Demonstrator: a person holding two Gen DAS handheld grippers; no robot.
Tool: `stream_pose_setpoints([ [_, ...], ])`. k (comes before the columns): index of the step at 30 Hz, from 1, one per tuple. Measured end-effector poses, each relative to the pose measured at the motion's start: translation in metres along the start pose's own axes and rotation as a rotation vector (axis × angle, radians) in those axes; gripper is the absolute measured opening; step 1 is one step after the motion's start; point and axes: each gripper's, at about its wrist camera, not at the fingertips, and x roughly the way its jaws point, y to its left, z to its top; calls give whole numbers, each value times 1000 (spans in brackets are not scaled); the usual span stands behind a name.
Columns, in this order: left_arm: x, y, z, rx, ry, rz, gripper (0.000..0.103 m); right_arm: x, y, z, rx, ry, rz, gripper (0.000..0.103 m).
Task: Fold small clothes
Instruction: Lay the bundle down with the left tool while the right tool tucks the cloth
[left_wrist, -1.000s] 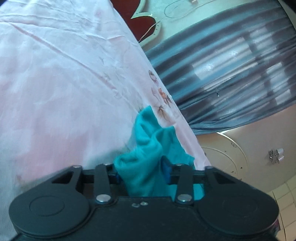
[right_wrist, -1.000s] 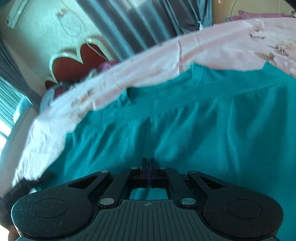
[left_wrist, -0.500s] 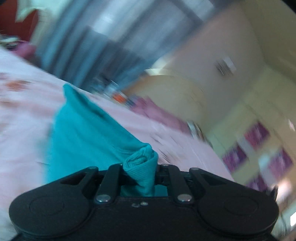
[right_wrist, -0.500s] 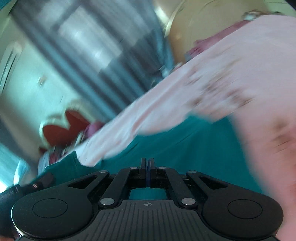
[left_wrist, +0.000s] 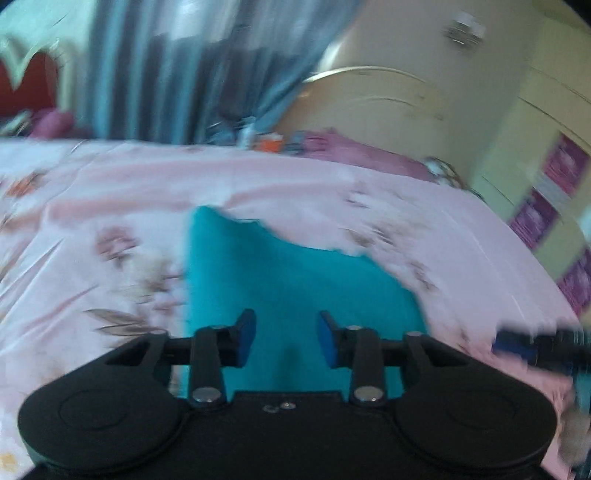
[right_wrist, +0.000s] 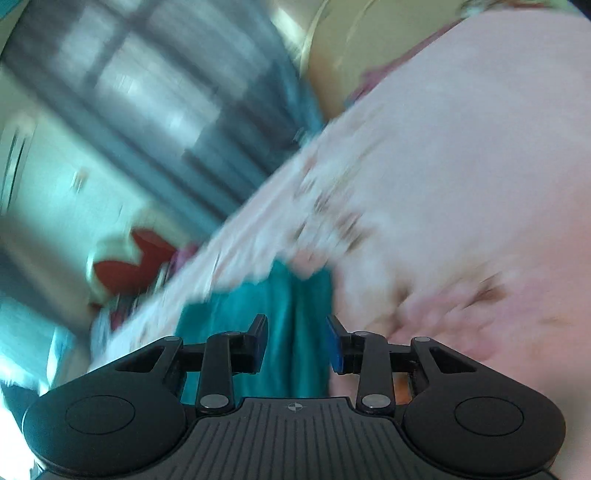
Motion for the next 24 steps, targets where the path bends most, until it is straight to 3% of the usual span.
stream_pose_setpoints([
  [3, 19, 18, 3, -48, 55, -10, 30, 30, 13, -12, -53, 69, -10, 35],
  [4, 25, 25, -2, -55, 85, 1, 22, 39, 12, -13, -46, 88, -13, 35],
  [6, 34, 30, -12, -52, 100, 25, 18, 51, 10, -14, -33, 124, -24, 35],
  [10, 23, 39, -17, -89, 52, -7, 19, 56, 5, -16, -43, 179, -11, 35],
  [16, 28, 47, -19, -94, 84, -35, 18, 87, 7, -9, -21, 223, 32, 36],
  [18, 30, 46, -20, -86, 88, -38, 18, 97, 13, -4, -37, 221, 45, 43],
  [24, 33, 51, -20, -93, 93, -59, 18, 123, 44, 3, -212, 255, -8, 44],
])
